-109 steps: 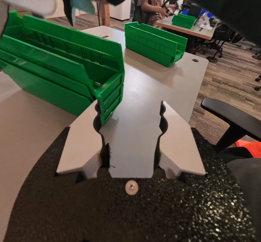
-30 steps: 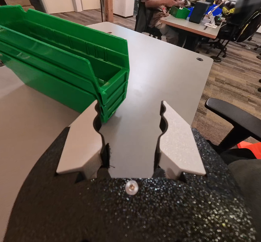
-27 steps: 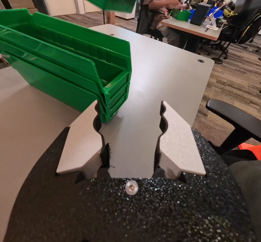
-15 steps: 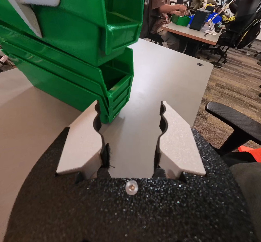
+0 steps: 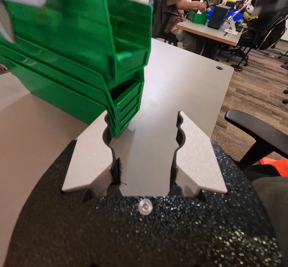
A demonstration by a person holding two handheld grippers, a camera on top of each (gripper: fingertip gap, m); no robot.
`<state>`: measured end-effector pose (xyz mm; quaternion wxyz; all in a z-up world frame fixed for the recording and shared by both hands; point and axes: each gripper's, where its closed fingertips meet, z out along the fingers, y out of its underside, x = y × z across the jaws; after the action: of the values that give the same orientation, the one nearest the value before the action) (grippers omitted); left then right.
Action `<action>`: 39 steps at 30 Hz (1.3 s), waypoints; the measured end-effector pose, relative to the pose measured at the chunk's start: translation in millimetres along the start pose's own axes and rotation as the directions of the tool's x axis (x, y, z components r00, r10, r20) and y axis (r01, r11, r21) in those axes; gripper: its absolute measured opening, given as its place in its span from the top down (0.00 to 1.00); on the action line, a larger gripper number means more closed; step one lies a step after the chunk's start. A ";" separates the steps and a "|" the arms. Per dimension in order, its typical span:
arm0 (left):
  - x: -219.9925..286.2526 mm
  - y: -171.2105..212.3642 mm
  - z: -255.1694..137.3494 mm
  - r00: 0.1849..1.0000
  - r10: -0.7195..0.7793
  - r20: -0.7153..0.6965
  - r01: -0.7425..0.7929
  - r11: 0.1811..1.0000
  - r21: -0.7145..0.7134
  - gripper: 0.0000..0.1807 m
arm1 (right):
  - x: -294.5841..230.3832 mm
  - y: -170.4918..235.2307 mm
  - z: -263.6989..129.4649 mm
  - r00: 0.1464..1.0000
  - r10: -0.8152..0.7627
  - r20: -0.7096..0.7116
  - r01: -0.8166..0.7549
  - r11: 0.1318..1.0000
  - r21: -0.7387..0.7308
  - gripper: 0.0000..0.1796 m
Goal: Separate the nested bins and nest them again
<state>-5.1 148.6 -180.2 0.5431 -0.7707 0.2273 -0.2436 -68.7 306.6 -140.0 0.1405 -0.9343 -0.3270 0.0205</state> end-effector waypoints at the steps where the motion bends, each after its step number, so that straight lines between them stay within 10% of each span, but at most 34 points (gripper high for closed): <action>1: -0.4 0.1 0.1 1.000 -0.001 0.001 0.001 1.000 0.000 0.54 | -5.8 -3.4 -5.2 0.999 -0.001 0.043 0.000 1.000 0.024 0.47; 12: -1.7 -4.0 -4.3 1.000 0.002 0.011 -0.003 1.000 0.016 0.54 | 29.6 -12.1 -39.3 0.990 -0.058 0.128 0.034 0.983 0.181 0.23; 22: -9.3 -12.6 -14.1 0.999 -0.007 0.041 0.004 0.998 0.064 0.53 | 42.3 49.4 -65.1 0.925 -0.239 0.297 -0.063 0.672 0.738 0.42; 31: -14.5 -9.4 -14.2 0.998 -0.008 0.062 0.004 0.998 0.056 0.53 | 90.3 129.8 -29.1 0.885 -0.054 0.463 -0.417 0.353 0.837 0.53; 39: -26.0 -11.1 -21.1 0.995 -0.019 0.097 0.011 0.997 0.081 0.53 | 58.3 127.0 -14.2 0.873 -0.174 0.456 -0.358 0.407 0.840 0.53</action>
<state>-37.5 152.7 -166.9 0.5821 -0.7611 0.1846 -0.2186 55.7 244.2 -158.2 0.5371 -0.6870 -0.2321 0.4310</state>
